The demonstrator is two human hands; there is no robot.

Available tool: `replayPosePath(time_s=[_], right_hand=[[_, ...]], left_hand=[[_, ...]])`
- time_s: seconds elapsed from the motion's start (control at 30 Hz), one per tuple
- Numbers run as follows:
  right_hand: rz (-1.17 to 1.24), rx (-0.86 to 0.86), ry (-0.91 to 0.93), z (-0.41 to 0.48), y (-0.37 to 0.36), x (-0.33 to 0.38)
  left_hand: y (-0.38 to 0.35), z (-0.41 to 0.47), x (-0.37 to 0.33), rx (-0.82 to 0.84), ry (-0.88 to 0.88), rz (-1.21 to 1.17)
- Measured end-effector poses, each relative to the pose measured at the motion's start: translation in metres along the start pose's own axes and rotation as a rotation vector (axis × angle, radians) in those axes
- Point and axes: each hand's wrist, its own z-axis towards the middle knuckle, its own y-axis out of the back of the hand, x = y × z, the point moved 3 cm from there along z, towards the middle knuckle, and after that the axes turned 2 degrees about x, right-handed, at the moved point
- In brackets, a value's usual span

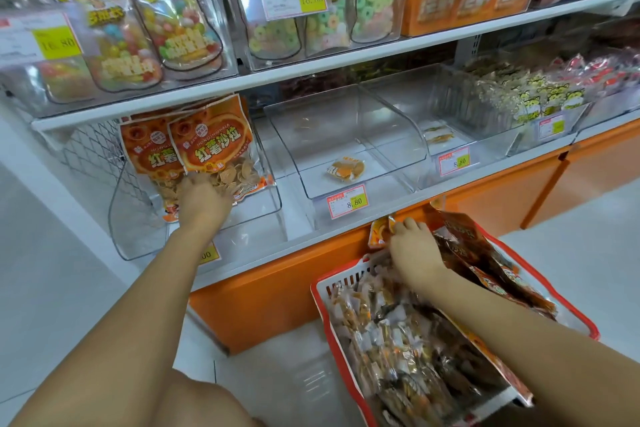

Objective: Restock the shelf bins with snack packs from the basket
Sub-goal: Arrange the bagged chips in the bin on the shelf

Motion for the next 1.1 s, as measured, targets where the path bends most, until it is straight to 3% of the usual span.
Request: replayPosePath(time_s=[0.1,0.2,0.4,0.5,0.63,0.77,0.93,1.1], right_hand=[[0.110,-0.049,-0.095,-0.001,0.025,-0.007],[0.435,-0.219,-0.226,-0.009,0.046,-0.021],[1.018,-0.425,-0.250,-0.019,0.095,-0.041],[1.451,-0.394,-0.247,-0.012,0.115,-0.049],[1.887,-0.164,-0.193,0.016,0.136,-0.023],[1.940,-0.034,-0.176,0.063,0.156,0.029],[1.755,-0.165,-0.016,0.115,0.196,0.085],[1.783,-0.119,-0.016,0.156,0.199,0.125]], left_hand=[[0.003,0.000,0.002,0.065,-0.024,-0.032],[0.005,0.002,0.001,0.081,-0.036,-0.064],[0.012,0.008,0.005,0.110,0.099,-0.405],[0.015,0.012,0.010,0.154,0.119,-0.524],[0.023,0.011,0.011,0.196,0.139,-0.637],[0.027,0.018,0.028,0.209,0.227,-0.905],[0.036,0.027,0.041,0.177,0.303,-1.079],[0.038,0.036,0.042,0.200,0.284,-1.133]])
